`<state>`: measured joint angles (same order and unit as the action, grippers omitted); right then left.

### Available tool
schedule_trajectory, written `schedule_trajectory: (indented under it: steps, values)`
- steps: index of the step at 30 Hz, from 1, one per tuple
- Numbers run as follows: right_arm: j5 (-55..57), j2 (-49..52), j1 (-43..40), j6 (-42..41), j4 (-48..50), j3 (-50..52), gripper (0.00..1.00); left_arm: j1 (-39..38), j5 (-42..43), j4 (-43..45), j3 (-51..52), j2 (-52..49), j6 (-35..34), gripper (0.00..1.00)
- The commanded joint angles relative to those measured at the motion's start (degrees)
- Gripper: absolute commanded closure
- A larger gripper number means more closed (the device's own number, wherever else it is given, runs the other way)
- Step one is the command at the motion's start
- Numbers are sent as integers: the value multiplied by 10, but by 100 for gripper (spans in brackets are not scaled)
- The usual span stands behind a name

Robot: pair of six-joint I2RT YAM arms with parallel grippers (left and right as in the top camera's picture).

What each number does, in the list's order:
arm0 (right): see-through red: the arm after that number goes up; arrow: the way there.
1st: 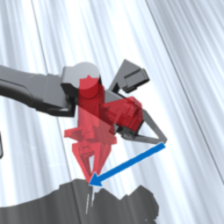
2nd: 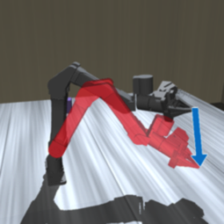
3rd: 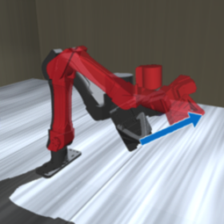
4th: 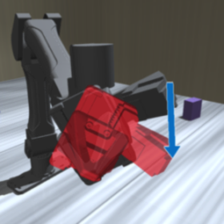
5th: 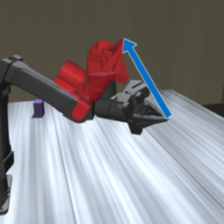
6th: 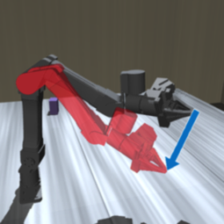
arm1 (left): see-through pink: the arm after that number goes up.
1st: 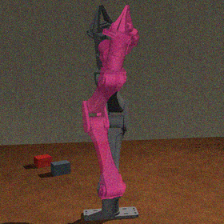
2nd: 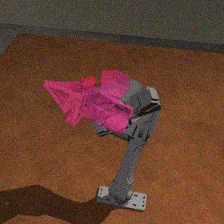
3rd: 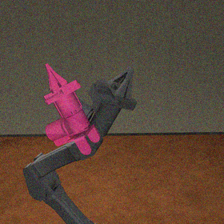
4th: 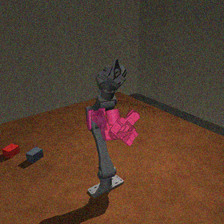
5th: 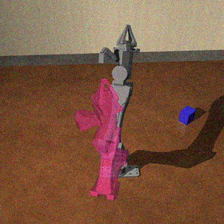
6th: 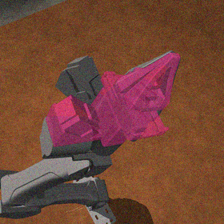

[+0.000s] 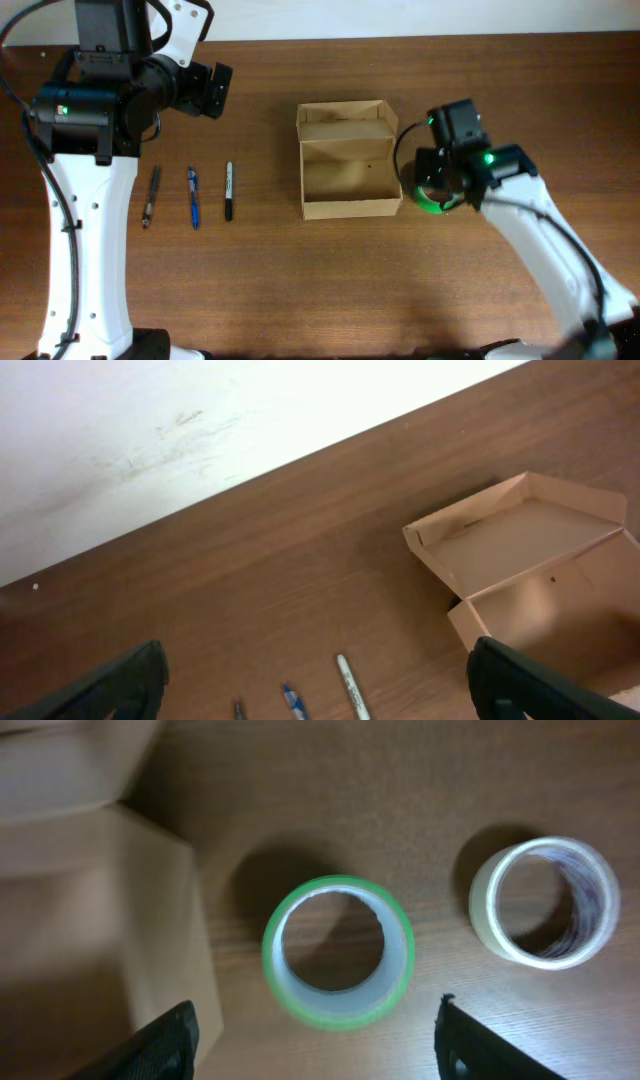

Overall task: Pack container
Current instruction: 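Lower the right gripper and grasp the green tape roll's rim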

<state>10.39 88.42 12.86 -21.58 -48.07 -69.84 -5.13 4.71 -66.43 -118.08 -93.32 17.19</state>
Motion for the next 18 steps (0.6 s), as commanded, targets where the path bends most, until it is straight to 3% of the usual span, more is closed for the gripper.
schedule_trajectory:
  steps: [1, 8, 18]
  values:
    - [-60, 39, -52, -14, 10, 4, 28, -1, 19, 0, -7, 11, 9, 3]
    - [-72, 70, -113, 25, -13, 4, 27, -1, 19, 2, -7, 11, 9, 3]
    - [-74, 93, -113, 31, -16, 33, 27, -1, 19, 2, -7, 11, 10, 3]
